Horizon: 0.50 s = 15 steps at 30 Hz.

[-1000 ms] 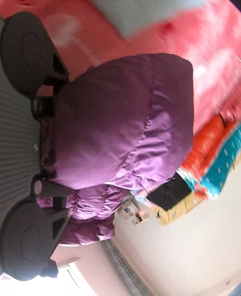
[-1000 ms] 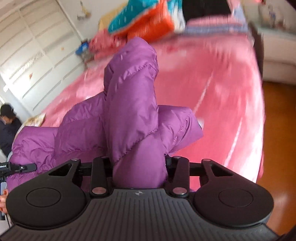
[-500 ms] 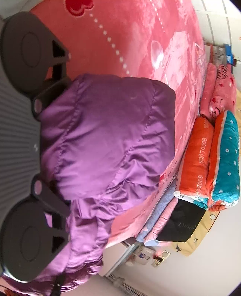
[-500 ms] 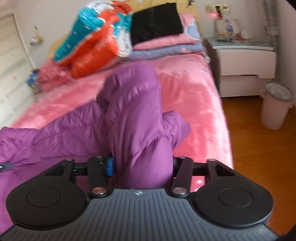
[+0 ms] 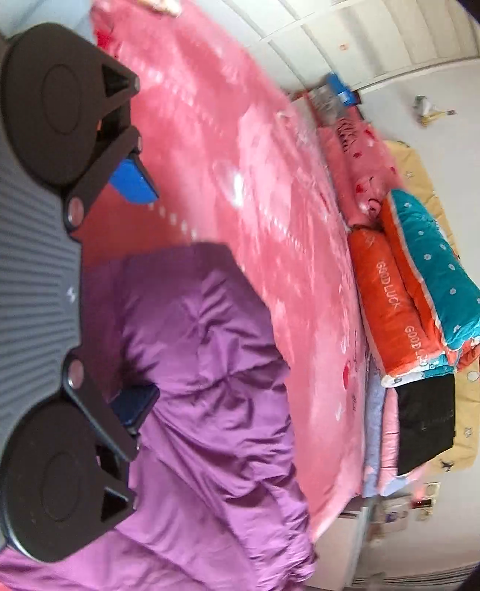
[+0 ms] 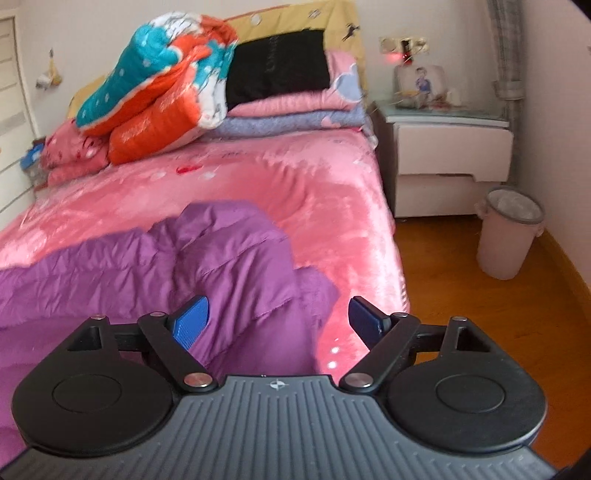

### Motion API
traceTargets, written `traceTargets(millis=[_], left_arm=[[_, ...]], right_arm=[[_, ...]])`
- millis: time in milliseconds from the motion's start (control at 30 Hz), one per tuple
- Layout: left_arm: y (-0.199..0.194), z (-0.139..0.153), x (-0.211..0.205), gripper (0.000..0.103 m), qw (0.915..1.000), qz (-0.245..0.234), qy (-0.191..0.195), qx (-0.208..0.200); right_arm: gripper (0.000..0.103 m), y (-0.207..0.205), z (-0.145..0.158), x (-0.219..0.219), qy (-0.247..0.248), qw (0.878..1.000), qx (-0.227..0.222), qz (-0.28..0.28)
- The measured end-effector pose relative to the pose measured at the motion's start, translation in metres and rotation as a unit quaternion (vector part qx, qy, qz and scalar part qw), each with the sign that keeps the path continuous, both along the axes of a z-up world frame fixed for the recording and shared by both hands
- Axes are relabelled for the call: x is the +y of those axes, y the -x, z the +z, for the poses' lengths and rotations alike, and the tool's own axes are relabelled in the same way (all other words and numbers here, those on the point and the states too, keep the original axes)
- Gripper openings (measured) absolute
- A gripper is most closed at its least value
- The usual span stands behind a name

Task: Fold large clothes

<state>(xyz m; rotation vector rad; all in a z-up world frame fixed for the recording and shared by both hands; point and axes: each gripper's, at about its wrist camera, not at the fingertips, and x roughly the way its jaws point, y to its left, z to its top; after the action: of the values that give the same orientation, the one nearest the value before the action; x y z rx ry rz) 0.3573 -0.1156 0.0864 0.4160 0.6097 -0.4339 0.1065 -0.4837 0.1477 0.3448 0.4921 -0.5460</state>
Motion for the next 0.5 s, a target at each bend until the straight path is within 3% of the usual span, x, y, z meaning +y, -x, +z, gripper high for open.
traceTargets(millis=[100, 267, 500], left_arm=[[0.015, 0.006, 0.017, 0.102, 0.9993, 0.032, -0.014, -0.016], [0.07, 0.004, 0.051, 0.102, 0.9987, 0.04, 0.014, -0.03], [0.154, -0.021, 0.071, 0.102, 0.9892, 0.096, 0.11, 0.006]], right_arm=[[0.103, 0.01, 0.001, -0.011, 0.001, 1.0, -0.016, -0.026], [0.103, 0.046, 0.007, -0.013, -0.012, 0.998, -0.048, -0.032], [0.103, 0.107, -0.01, 0.026, -0.028, 0.997, -0.055, -0.037]])
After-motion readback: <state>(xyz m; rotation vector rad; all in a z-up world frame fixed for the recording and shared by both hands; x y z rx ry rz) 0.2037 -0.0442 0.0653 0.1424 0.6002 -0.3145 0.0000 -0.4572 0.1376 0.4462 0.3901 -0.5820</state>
